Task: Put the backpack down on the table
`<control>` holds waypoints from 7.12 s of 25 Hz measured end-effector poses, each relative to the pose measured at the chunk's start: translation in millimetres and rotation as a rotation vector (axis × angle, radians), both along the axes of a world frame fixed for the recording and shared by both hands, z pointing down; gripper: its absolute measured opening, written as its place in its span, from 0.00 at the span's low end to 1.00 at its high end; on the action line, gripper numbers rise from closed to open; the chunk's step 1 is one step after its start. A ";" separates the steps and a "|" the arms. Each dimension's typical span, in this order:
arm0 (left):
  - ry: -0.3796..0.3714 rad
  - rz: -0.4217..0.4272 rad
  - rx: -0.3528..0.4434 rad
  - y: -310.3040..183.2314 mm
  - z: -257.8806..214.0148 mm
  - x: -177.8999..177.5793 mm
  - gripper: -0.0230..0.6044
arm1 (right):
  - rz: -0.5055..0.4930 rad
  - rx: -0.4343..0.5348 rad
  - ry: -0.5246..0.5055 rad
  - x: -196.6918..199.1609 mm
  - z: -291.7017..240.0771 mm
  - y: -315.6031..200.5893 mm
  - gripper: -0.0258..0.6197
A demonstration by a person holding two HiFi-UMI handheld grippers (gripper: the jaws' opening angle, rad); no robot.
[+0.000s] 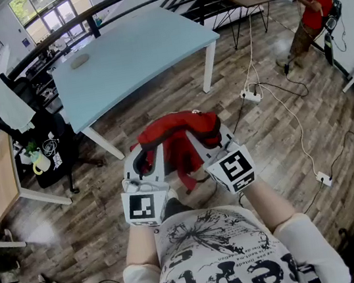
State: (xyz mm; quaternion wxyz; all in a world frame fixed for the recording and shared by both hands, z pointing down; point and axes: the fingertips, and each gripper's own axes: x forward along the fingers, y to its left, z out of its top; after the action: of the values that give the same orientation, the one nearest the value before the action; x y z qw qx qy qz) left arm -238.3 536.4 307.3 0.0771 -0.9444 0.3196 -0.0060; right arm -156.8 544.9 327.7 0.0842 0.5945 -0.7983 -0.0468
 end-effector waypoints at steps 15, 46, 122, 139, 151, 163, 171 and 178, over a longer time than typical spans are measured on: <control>-0.013 0.026 -0.023 -23.8 18.2 29.5 0.12 | 0.023 -0.024 -0.029 29.7 18.1 -22.8 0.11; -0.014 0.017 0.010 -489.8 -7.0 113.4 0.12 | -0.012 0.029 0.030 116.4 -16.1 -494.3 0.12; 0.014 -0.411 -0.186 -990.7 166.9 241.0 0.13 | -0.501 -0.183 -0.035 246.9 166.9 -1017.7 0.21; 0.008 -0.439 -0.328 -902.6 257.3 241.4 0.19 | -0.423 -0.339 -0.056 260.7 250.5 -933.4 0.34; -0.073 -0.469 -0.394 -854.7 317.9 238.5 0.24 | -0.330 -0.431 -0.028 276.1 319.6 -881.8 0.47; -0.018 -0.493 -0.373 -809.1 301.8 234.6 0.32 | -0.231 -0.406 -0.024 292.4 310.9 -837.4 0.59; 0.014 -0.527 -0.305 -776.5 248.5 228.6 0.26 | -0.230 -0.286 -0.018 289.5 238.1 -801.0 0.44; -0.004 -0.543 -0.284 -750.1 196.9 227.1 0.09 | -0.185 -0.199 -0.056 290.0 172.0 -779.4 0.08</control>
State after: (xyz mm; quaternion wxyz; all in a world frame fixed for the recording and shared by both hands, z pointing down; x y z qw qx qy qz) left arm -11.2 -213.7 504.2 -0.0595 -0.8259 0.5559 -0.0729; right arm 133.3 -234.5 499.7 0.1158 0.5082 -0.8524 0.0418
